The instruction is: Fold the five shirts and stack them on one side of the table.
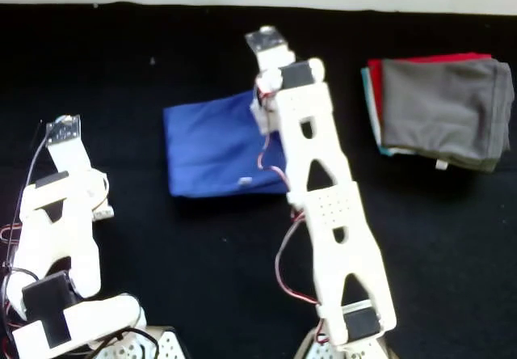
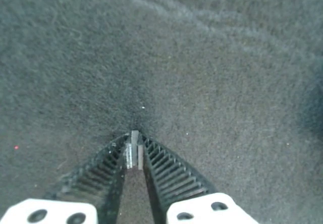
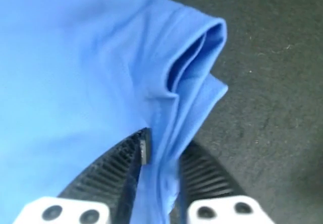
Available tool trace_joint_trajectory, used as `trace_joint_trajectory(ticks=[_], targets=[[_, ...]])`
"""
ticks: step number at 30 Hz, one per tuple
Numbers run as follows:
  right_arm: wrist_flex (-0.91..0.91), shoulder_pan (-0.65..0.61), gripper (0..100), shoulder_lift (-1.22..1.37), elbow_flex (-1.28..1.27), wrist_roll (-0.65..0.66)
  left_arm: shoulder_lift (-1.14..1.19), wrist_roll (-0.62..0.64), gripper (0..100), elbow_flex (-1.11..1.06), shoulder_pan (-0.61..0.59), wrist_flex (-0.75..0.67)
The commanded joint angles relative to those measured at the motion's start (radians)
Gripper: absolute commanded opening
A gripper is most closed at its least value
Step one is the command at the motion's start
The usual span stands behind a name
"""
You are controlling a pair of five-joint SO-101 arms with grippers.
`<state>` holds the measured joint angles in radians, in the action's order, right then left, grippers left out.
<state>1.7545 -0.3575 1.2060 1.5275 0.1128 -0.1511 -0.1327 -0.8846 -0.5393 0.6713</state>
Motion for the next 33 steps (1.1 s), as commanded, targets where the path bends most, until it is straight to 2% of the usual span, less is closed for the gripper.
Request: trace_joint_trajectory(ticks=[1,3,8,17,27,28,30,33], targets=[[0.008,-0.025,26.3,-0.062,0.041,-0.120,0.004,-0.003,1,-0.001,-0.004,-0.014],[0.010,-0.036,29.7,-0.087,0.036,-0.172,0.004,-0.003,1,-0.001,-0.004,-0.014],[0.010,-0.077,30.3,-0.160,0.033,-0.272,0.004,-0.003,1,-0.001,-0.004,-0.014],[0.004,-0.087,31.9,-0.165,-0.237,-0.325,0.004,-0.003,1,-0.001,-0.004,-0.014],[-0.154,-0.085,32.7,-0.163,-0.450,-0.322,0.004,-0.003,1,-0.001,-0.004,-0.014],[-0.157,-0.084,31.9,-0.163,-0.461,-0.322,0.004,-0.003,1,-0.001,-0.004,-0.014],[-0.157,-0.079,23.8,-0.163,-0.475,-0.322,0.004,-0.003,1,-0.001,-0.004,-0.014],[-0.168,-0.047,1.9,-0.162,-0.470,-0.321,0.004,-0.003,1,-0.001,-0.004,-0.014]])
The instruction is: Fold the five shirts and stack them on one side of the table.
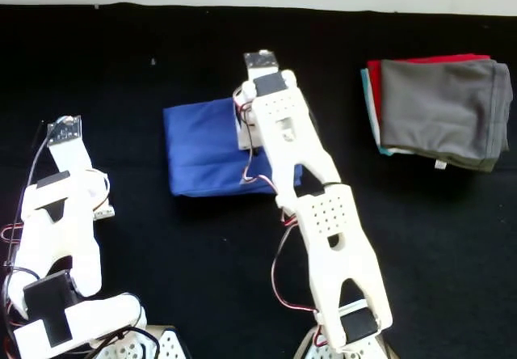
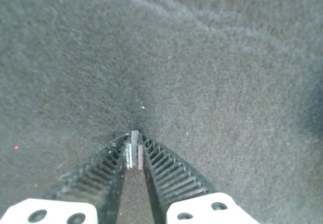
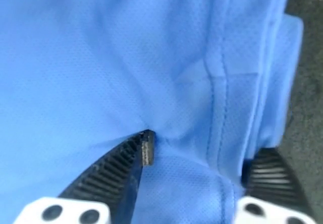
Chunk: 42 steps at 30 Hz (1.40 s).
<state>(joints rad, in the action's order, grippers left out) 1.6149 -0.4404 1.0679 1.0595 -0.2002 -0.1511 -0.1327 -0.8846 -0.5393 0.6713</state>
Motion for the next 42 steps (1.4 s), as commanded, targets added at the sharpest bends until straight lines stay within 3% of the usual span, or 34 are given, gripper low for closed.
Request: trace_joint_trajectory(ticks=[1,13,21,26,31,36,42], targets=[[-0.033,0.047,0.2,-0.024,-0.007,0.017,0.004,-0.003,1,-0.001,-0.004,-0.014],[0.151,0.197,0.6,-0.154,0.134,0.213,0.004,-0.003,1,-0.001,-0.004,-0.014],[0.151,0.300,0.6,-0.567,-0.179,0.341,0.004,-0.003,1,-0.001,-0.004,-0.014],[0.147,0.426,0.6,-0.725,-0.260,0.434,0.004,-0.003,1,-0.001,-0.004,-0.014],[0.131,0.568,0.6,-0.716,-0.274,0.542,0.004,-0.003,1,-0.001,-0.004,-0.014],[-0.002,0.682,0.6,-0.570,-0.291,0.615,0.004,-0.003,1,-0.001,-0.004,-0.014],[-0.068,0.723,0.6,-0.377,-0.282,0.657,0.004,-0.003,1,-0.001,-0.004,-0.014]])
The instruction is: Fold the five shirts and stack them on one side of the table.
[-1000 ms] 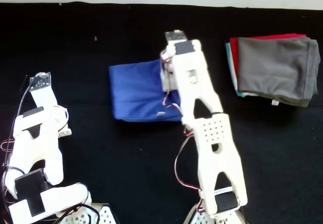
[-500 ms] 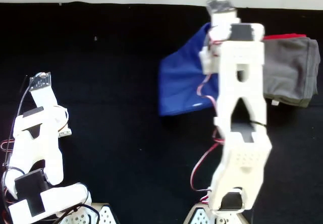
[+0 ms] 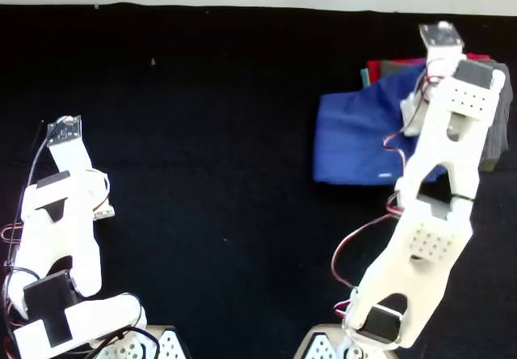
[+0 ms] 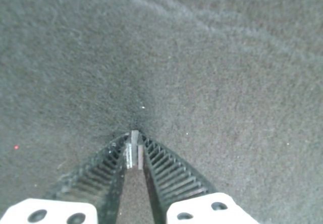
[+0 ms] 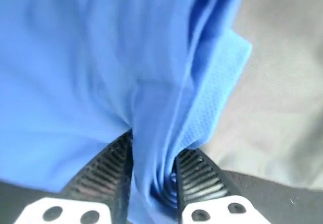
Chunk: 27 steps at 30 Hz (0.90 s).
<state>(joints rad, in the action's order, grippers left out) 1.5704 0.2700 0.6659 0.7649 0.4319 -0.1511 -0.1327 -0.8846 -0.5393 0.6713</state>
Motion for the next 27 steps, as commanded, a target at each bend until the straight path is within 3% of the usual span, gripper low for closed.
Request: trace_joint_trajectory(ticks=[1,11,16,22,27], targets=[[-0.022,0.010,0.6,0.025,0.013,0.023,0.004,-0.003,1,-0.001,-0.004,-0.014],[0.185,-0.113,0.6,-0.180,0.248,0.026,0.004,-0.003,1,-0.001,-0.004,-0.014],[0.191,-0.148,0.6,-0.259,0.323,0.026,0.004,-0.003,1,-0.001,-0.004,-0.014],[0.188,-0.105,0.6,-0.329,0.326,0.087,0.004,-0.003,1,-0.001,-0.004,-0.014],[0.107,0.019,0.6,-0.326,0.312,0.160,0.004,-0.003,1,-0.001,-0.004,-0.014]])
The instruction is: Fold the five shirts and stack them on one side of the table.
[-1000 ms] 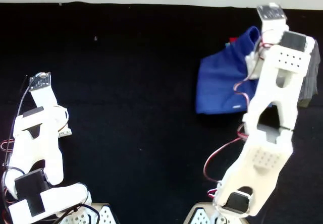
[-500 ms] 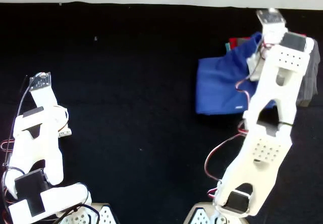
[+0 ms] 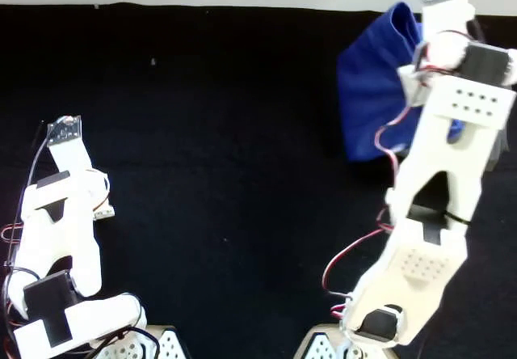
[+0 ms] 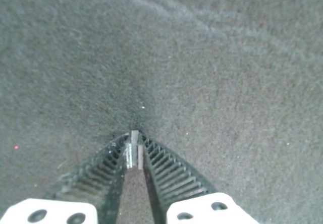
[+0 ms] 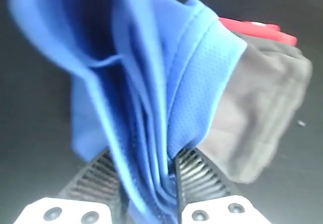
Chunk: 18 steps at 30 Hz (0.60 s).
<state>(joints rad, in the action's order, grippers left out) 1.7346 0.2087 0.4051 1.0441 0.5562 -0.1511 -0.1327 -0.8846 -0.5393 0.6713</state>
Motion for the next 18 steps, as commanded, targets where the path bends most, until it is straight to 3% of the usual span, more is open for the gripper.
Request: trace_joint_trajectory(ticks=[1,5,12,18], targets=[[-0.088,0.108,0.6,-0.054,0.021,0.046,0.004,-0.003,1,-0.001,-0.004,-0.014],[-0.206,0.183,0.6,0.048,-0.044,0.110,0.004,-0.003,1,-0.001,-0.004,-0.014],[-0.394,0.246,0.9,0.288,-0.053,0.114,0.004,-0.003,1,-0.001,-0.004,-0.014],[-0.424,0.259,4.6,0.334,-0.053,0.109,0.004,-0.003,1,-0.001,-0.004,-0.014]])
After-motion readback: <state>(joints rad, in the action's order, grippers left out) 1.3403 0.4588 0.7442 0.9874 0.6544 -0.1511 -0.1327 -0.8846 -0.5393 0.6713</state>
